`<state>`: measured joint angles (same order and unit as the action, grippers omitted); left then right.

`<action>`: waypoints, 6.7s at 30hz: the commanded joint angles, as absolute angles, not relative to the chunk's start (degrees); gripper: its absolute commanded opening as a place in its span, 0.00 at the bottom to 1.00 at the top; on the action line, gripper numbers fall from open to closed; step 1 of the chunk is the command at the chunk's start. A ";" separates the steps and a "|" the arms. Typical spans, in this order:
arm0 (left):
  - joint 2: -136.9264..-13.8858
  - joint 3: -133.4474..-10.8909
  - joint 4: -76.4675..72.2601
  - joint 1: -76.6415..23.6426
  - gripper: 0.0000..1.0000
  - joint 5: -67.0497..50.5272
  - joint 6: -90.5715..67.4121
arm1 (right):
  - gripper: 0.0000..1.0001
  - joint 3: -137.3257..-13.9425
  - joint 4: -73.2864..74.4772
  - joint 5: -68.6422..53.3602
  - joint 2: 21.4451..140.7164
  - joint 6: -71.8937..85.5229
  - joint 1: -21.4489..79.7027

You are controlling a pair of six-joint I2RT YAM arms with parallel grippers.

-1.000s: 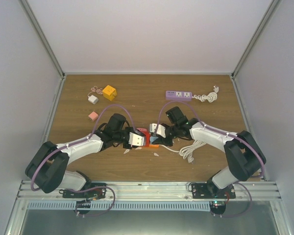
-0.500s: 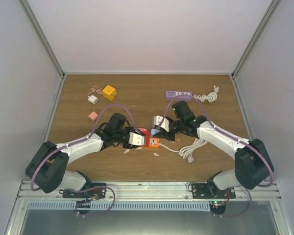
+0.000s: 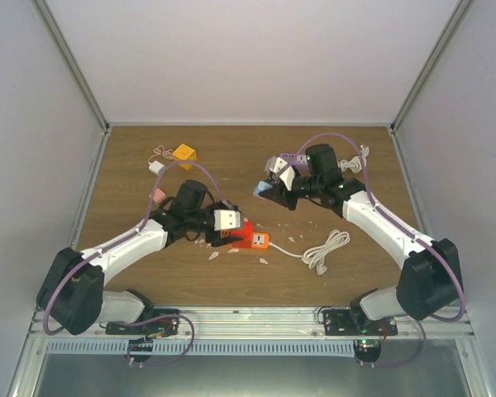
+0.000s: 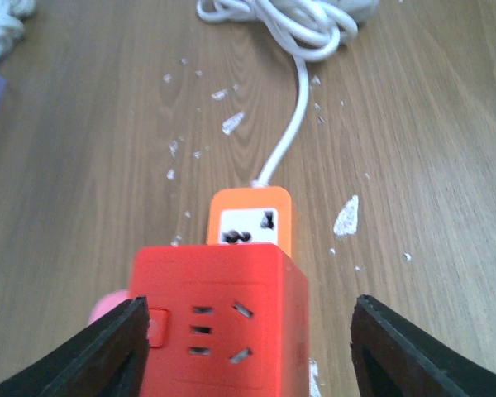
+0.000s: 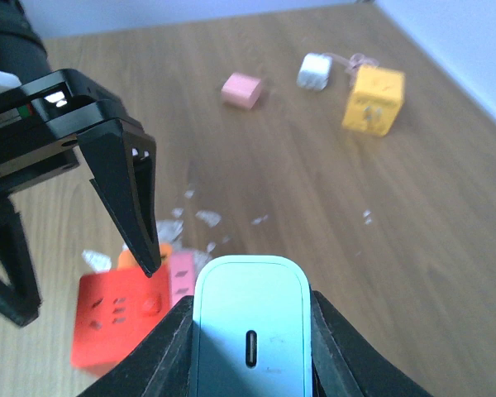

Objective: Pull the plug off the socket

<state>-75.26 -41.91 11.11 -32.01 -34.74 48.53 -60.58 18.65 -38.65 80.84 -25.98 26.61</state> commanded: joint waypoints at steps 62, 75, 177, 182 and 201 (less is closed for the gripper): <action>-78.38 -57.17 10.44 -18.41 0.36 -28.04 32.81 | 0.93 -68.79 -2.24 -45.17 90.46 11.91 28.25; -93.45 -58.83 20.60 -3.83 0.37 -26.94 37.17 | 1.00 -66.21 16.43 -45.17 86.79 -18.95 28.31; -79.89 -38.29 5.55 -20.11 0.84 -39.08 33.85 | 1.00 -54.88 23.04 -15.44 83.80 -20.48 40.69; -81.00 -38.52 5.45 -21.77 0.83 -37.52 34.42 | 1.00 -59.89 25.21 -13.27 89.92 -17.35 43.33; -82.49 -37.13 1.92 -22.50 0.80 -37.22 31.08 | 0.96 -57.45 20.01 -11.42 93.09 -14.63 47.11</action>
<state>-81.82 -38.02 5.82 -22.04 -37.06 32.32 -58.43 22.44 -13.78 92.99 -15.70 46.24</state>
